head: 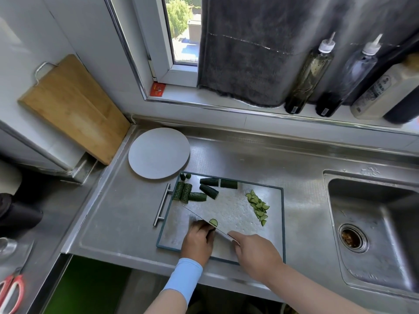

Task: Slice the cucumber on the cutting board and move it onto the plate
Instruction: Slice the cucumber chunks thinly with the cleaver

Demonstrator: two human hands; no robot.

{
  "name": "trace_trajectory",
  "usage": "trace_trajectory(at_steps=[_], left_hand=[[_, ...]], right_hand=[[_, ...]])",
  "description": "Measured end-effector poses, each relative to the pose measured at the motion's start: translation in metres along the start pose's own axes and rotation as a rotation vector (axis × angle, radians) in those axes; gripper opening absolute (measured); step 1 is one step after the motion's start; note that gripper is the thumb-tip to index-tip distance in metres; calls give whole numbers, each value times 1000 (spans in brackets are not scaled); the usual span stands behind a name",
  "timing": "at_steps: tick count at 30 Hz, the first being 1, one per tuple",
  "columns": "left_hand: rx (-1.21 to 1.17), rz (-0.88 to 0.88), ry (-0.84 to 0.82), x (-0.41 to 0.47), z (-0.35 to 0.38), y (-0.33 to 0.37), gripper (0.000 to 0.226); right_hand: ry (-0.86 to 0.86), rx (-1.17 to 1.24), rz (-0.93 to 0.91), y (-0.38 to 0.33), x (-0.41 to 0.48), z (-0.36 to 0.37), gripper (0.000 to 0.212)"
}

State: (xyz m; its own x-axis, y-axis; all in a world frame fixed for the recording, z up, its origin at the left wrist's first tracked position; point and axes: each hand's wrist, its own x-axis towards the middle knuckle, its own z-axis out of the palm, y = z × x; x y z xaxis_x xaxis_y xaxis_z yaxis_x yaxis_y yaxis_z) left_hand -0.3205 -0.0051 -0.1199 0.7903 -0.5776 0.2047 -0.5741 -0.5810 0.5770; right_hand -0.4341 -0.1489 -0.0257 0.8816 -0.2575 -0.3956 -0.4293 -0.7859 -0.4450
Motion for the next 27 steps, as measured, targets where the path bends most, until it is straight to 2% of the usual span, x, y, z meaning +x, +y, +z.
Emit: trace_trajectory(at_steps=[13,27], left_hand=[[-33,-32,-4,-3,3,-1,27],[-35,-59,-25,-4,1,-1,26]], right_hand=[[-60,13,20,-3,13,2,33],[-35,11,5,-4,8,3,35]])
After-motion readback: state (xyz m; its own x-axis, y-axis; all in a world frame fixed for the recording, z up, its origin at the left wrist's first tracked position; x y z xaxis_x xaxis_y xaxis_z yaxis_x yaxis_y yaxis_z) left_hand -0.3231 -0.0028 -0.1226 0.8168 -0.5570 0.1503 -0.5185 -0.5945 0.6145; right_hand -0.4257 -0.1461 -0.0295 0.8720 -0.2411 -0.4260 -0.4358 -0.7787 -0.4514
